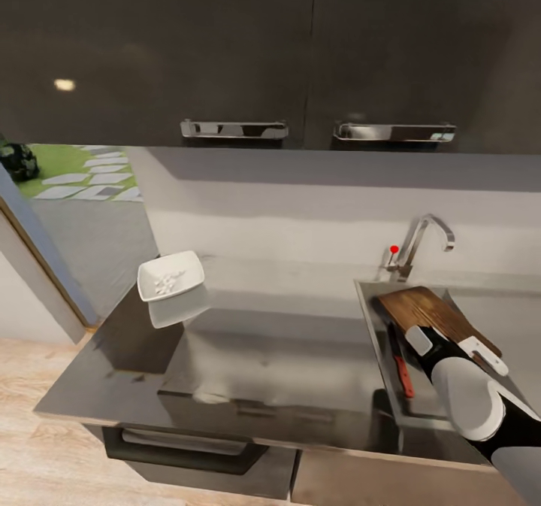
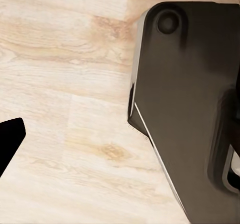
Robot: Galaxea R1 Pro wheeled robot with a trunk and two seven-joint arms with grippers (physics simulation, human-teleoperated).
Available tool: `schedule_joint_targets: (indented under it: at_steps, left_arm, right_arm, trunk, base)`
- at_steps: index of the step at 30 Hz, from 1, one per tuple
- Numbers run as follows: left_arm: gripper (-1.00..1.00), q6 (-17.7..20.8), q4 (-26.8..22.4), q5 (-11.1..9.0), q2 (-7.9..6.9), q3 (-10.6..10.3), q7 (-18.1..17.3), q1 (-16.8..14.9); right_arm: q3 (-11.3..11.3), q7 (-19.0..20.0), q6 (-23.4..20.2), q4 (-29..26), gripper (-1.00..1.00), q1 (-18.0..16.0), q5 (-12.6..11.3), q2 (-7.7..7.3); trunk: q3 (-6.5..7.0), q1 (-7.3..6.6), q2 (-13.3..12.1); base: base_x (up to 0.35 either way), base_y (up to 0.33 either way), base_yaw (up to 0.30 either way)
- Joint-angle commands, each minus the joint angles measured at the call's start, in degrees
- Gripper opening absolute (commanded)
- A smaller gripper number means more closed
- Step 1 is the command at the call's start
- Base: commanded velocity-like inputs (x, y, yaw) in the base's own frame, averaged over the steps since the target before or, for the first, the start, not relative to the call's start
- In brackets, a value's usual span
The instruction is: In the kitchen, take the Vidalia onion out of the sink, dice it on the chopping board with the paring knife, put the diced onion into the bowl on the countertop, then place both the paring knife and the chopping board into the sink.
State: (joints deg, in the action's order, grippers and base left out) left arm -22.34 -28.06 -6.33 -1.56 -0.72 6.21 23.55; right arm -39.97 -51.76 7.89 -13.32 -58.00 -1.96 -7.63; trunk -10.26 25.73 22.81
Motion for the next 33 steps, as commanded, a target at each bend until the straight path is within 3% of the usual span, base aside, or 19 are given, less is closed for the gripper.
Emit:
schedule_joint_targets:
  at_steps: [1,4,8,12,33]
  left_arm:
    - [1.0,-0.08,-0.1,-0.53,-0.02,-0.16,0.03,0.02]
    - [1.0,-0.08,-0.07,-0.53,-0.02,-0.16,0.03,0.04]
    - [1.0,-0.08,-0.06,-0.54,-0.02,-0.16,0.03,0.04]
    - [1.0,-0.08,-0.06,-0.6,-0.02,-0.16,0.03,0.02]
    - [1.0,-0.08,-0.06,-0.61,-0.03,-0.16,0.03,0.03]
  right_arm:
    - [0.58,0.1,0.45,-0.07,-1.0,-0.1,0.82,-0.18]
    - [0.53,0.14,0.67,0.17,-1.0,0.11,-0.17,-0.45]
    - [0.66,0.38,0.79,0.29,-1.0,0.92,-6.35,-0.53]
    - [0.68,0.41,0.89,0.31,-1.0,1.49,-8.65,-0.47]
    - [0.77,0.17,1.0,0.4,-1.0,1.59,-9.2,-0.12]
  trunk:
    - [-0.18,0.05,0.11]
    - [-0.45,0.05,0.11]
    - [-0.81,0.05,0.11]
    - [-1.17,0.05,0.11]
    - [-3.07,0.05,0.11]
  base:
    - [0.059,-0.041,0.0]
    - [0.023,-0.016,0.0]
    - [0.004,-0.003,0.0]
    - [0.0,0.0,0.0]
    - [0.0,0.0,0.033]
